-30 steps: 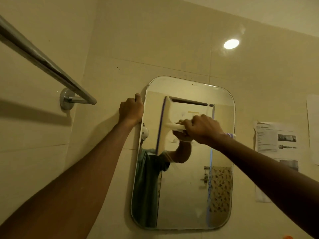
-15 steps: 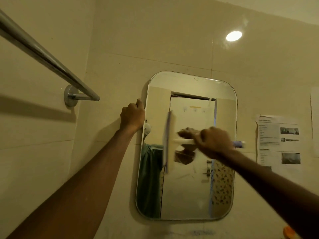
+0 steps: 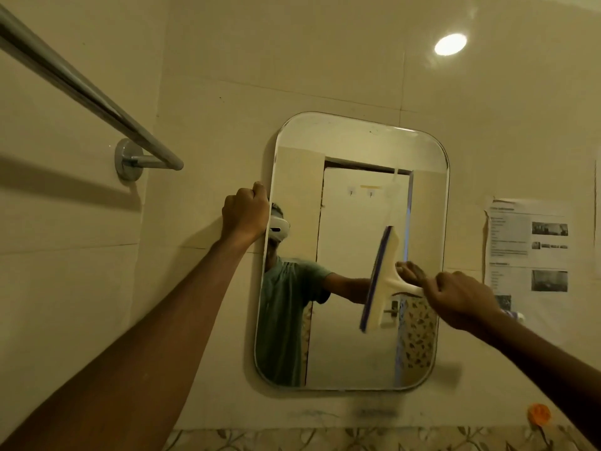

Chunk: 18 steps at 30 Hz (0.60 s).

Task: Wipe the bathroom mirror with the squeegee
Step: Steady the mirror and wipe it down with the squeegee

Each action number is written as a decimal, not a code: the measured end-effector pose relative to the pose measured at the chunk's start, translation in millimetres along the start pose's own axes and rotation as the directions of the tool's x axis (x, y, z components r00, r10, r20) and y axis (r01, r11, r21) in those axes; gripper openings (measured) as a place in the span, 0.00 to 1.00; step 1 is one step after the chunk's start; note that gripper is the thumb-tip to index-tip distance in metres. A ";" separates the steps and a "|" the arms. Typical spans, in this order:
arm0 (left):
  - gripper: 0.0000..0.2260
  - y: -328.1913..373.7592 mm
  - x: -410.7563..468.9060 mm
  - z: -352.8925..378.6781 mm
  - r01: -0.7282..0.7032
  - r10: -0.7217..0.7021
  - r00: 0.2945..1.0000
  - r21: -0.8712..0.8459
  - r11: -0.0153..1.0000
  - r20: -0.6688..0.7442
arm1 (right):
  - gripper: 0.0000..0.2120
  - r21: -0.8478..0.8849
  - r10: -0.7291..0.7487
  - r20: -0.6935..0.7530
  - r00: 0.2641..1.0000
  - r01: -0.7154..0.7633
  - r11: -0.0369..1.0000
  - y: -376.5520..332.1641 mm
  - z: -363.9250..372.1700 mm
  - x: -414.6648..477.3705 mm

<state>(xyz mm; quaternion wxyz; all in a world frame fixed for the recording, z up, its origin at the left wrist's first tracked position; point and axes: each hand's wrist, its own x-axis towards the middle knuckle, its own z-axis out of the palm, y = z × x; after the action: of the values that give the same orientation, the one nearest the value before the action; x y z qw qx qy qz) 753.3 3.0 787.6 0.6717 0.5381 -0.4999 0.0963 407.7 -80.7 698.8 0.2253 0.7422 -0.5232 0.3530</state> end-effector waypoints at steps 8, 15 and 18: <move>0.25 -8.8 -14.5 -0.8 0.069 -0.068 0.998 -0.038 0.997 0.016 | 0.16 0.117 -0.333 -0.189 0.924 0.358 0.927 -126.6 -5.3 -7.2; 0.25 -18.2 -17.5 -3.1 0.107 -0.102 0.992 -0.069 0.992 0.078 | 0.16 0.118 -0.335 -0.030 0.942 0.336 0.935 -144.0 20.5 7.6; 0.23 -22.8 -20.9 -2.0 0.121 -0.113 0.990 -0.090 0.989 0.084 | 0.17 0.122 -0.244 -0.043 0.969 0.247 0.961 -95.6 23.0 -4.6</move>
<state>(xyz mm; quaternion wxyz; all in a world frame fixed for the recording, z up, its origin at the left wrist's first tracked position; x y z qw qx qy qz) 759.5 4.1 757.3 0.6808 0.5374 -0.4975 0.0115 502.9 -60.5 683.7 0.2269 0.8094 -0.4004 0.3648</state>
